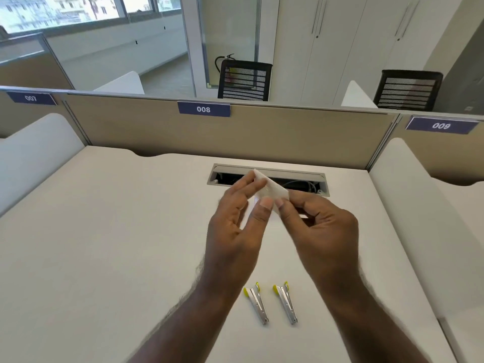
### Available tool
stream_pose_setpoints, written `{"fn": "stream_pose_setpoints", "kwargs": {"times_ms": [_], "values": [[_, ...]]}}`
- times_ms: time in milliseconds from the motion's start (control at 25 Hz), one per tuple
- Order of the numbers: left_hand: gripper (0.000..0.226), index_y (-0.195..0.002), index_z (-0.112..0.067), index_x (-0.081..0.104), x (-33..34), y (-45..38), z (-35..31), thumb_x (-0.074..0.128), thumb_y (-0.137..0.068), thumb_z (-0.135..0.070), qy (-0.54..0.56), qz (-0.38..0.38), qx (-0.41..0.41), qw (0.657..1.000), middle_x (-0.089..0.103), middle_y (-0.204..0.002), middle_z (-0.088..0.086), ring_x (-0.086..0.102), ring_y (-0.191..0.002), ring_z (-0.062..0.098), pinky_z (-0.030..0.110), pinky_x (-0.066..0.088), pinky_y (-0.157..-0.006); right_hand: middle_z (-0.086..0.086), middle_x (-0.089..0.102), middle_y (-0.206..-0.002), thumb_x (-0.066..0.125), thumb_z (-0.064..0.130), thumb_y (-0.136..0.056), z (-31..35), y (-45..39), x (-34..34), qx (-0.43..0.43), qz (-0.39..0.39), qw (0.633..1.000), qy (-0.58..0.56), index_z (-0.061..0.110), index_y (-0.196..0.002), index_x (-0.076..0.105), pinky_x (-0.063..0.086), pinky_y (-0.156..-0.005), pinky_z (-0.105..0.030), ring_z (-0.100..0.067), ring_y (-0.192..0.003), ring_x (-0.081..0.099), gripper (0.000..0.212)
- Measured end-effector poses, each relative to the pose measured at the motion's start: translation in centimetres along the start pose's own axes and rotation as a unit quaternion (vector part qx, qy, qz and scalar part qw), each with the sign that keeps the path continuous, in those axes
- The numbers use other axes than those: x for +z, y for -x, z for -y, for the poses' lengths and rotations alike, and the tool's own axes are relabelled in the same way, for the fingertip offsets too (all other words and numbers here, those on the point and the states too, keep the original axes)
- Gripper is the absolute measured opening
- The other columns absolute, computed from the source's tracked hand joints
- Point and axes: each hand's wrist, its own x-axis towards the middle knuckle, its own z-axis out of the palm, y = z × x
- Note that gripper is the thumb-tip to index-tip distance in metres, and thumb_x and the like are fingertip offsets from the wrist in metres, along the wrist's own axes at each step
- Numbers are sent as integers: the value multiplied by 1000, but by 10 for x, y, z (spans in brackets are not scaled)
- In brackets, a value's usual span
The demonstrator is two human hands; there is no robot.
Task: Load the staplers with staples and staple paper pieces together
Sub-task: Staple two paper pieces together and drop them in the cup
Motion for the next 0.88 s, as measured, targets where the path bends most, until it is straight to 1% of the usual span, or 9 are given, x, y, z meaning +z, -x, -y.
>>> {"fn": "stream_pose_setpoints", "kwargs": {"times_ms": [120,200,320,400,520,600,680,800,880], "values": [[45,-133,-15,57,0,-2,-7,58,-93,-35,156,66,-64,983,67,-126,-6,60,-121,11,19,50,-92,14,70,-120,62,30,-93,12,7,5,-54,76,995,39,26,-118,71,57,-88,-25,0,-113,63,27],[37,-129,-13,60,-4,-9,-9,59,-93,-25,206,55,-106,971,70,-118,3,65,-113,19,26,54,-87,13,66,-127,59,29,-94,11,11,5,-78,77,990,89,27,-121,69,56,-89,-35,-5,-119,60,29],[25,-119,-5,64,-11,-18,-9,52,-97,-8,243,19,-151,958,69,-115,18,67,-103,25,28,56,-81,14,67,-116,65,22,-90,10,7,-1,-107,12,989,102,26,-114,71,56,-78,-37,-11,-107,62,25],[23,-115,-2,65,-13,-20,-11,52,-97,-6,256,25,-156,954,68,-116,20,68,-103,27,30,57,-81,19,64,-107,68,28,-86,10,0,-6,-61,-23,995,71,32,-111,66,54,-72,-30,-9,-97,62,26],[24,-113,-4,66,-14,-19,-11,60,-91,-10,255,46,-153,954,70,-113,17,69,-103,25,29,57,-80,21,71,-92,68,42,-80,9,-12,-9,73,33,996,-25,37,-101,68,49,-62,-13,-2,-81,65,22],[30,-114,-5,66,-15,-18,-11,62,-86,-15,246,61,-155,955,71,-111,16,69,-103,24,29,57,-81,18,73,-78,70,41,-78,5,-15,-10,105,60,992,-48,32,-91,74,50,-61,-20,-3,-67,63,16],[31,-113,-6,67,-15,-17,-10,66,-84,-17,240,74,-159,955,72,-110,14,70,-101,23,29,57,-81,13,73,-73,71,35,-80,4,-16,-10,113,75,988,-74,29,-87,76,54,-64,-31,-7,-65,62,11],[30,-109,-8,69,-17,-18,-9,71,-82,-21,220,81,-169,957,75,-103,11,72,-96,22,28,58,-78,10,74,-73,72,29,-82,1,-15,-12,123,102,980,-122,31,-83,77,52,-66,-28,-5,-67,64,6],[33,-108,-9,69,-19,-19,-7,69,-79,-24,210,90,-177,957,76,-100,8,72,-92,19,27,58,-76,6,73,-70,73,33,-79,-1,-14,-13,141,112,975,-129,28,-81,78,52,-66,-28,-7,-67,63,7]]}}
